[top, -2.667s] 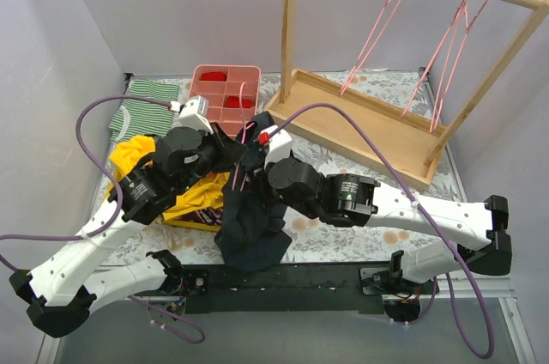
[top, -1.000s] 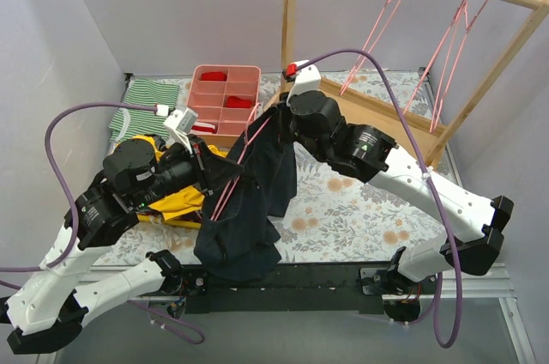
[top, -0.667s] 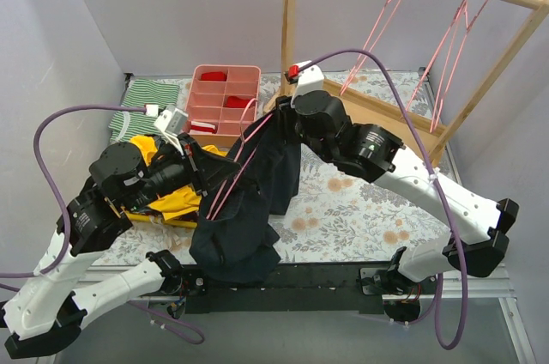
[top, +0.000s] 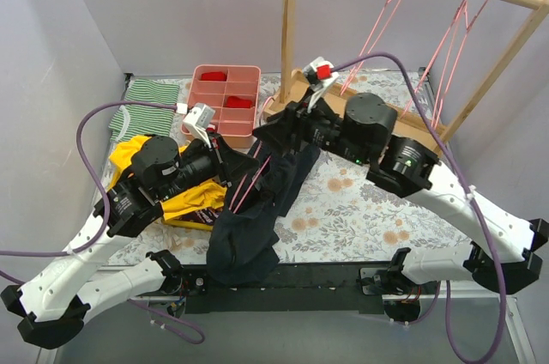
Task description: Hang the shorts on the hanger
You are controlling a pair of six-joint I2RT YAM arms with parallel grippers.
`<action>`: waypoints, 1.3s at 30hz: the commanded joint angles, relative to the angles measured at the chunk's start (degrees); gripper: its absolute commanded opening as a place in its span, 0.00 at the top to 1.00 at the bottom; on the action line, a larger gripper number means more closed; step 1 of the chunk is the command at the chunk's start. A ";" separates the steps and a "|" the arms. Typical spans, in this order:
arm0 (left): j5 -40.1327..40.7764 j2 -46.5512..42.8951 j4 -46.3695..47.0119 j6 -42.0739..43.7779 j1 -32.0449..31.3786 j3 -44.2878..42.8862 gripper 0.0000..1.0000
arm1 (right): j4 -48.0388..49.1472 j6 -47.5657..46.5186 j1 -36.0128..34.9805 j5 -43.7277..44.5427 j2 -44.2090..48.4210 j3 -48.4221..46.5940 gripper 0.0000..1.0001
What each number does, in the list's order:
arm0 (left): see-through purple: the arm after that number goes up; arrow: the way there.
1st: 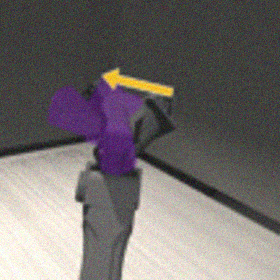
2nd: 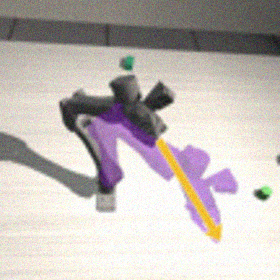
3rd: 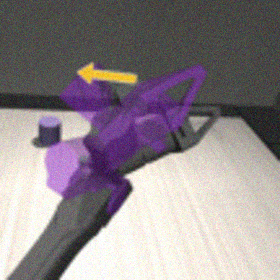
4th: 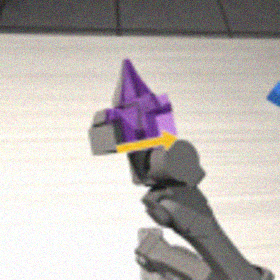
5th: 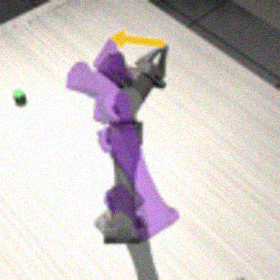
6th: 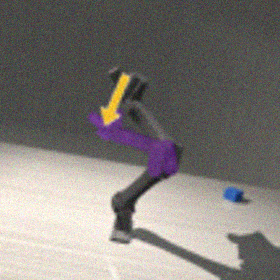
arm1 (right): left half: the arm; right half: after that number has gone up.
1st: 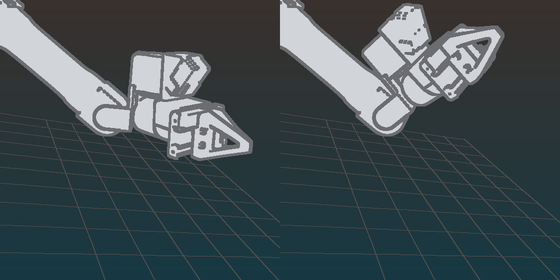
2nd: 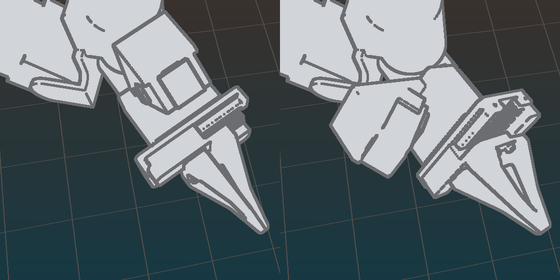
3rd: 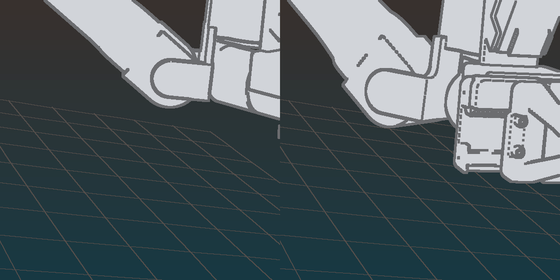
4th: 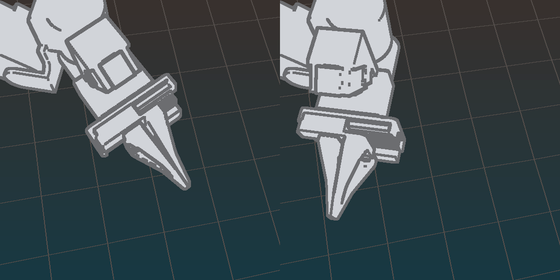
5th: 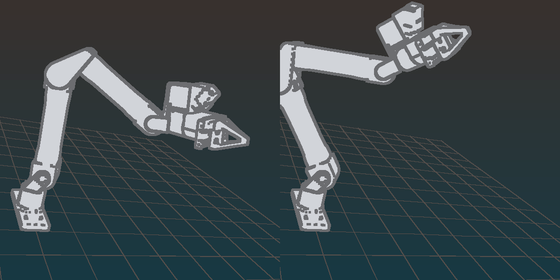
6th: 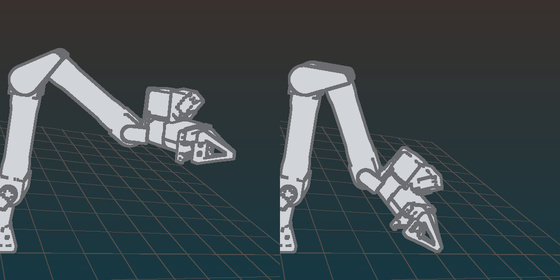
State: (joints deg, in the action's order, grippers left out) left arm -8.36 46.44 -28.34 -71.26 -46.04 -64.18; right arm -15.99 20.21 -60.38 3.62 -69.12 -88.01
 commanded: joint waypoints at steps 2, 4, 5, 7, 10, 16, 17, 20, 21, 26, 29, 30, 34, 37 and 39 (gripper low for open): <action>-0.87 -0.12 4.70 -0.19 -0.19 -0.33 1.00 | 4.65 5.36 0.17 0.68 -1.45 -2.52 0.40; -0.87 -0.03 4.70 -0.10 -0.19 -0.15 1.00 | 5.61 5.89 0.17 2.44 -1.19 -1.99 0.40; -0.87 0.06 4.52 -0.10 -0.19 -0.24 1.00 | 6.84 6.16 0.26 2.88 -0.75 -1.56 0.40; -1.04 0.41 4.17 -0.02 -0.19 0.02 1.00 | 7.64 6.69 0.17 4.03 -0.49 -1.46 0.41; -1.39 1.29 3.56 0.07 -0.19 -0.07 1.00 | 8.08 7.04 0.18 5.26 -0.92 -2.51 0.42; -2.54 2.52 3.20 0.69 -0.19 -0.68 1.00 | 8.25 8.00 0.17 5.87 -3.21 -4.28 0.57; -2.54 2.69 2.94 0.78 -0.19 -0.85 1.00 | 8.43 8.09 0.17 5.96 -3.47 -4.10 0.73; -1.58 3.31 1.01 1.48 -0.19 -2.17 1.00 | 8.43 8.18 0.26 7.36 -4.09 -4.54 0.97; -1.22 3.57 0.39 1.65 -0.19 -2.52 1.00 | 8.26 8.09 0.26 8.24 -4.26 -4.80 0.99; 2.64 4.89 -5.76 2.88 -0.19 -5.86 0.83 | 7.38 8.62 0.17 10.62 -5.49 -5.77 0.99; 5.19 5.07 -9.71 3.32 -0.19 -8.14 0.57 | 7.64 8.80 0.17 12.46 -6.46 -6.04 0.99; 6.15 5.16 -10.85 3.67 -0.10 -8.67 0.51 | 7.64 8.88 0.09 13.68 -6.81 -6.56 0.99; 9.92 5.25 -19.53 4.90 -0.19 -12.01 0.41 | 6.41 7.92 0.09 17.82 -9.45 -9.98 0.99; 13.18 5.07 -25.68 4.82 -0.19 -12.63 0.39 | 6.06 6.61 0.09 20.72 -12.34 -13.40 0.99; 14.94 4.81 -28.16 4.64 -0.19 -12.02 0.38 | 4.14 6.16 0.09 22.04 -13.84 -15.95 0.99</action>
State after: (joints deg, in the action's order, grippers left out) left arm 0.82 51.83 -45.82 -67.68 -46.00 -75.24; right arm -13.87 29.06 -60.45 19.92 -81.73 -96.84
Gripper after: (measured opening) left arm 0.611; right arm 0.058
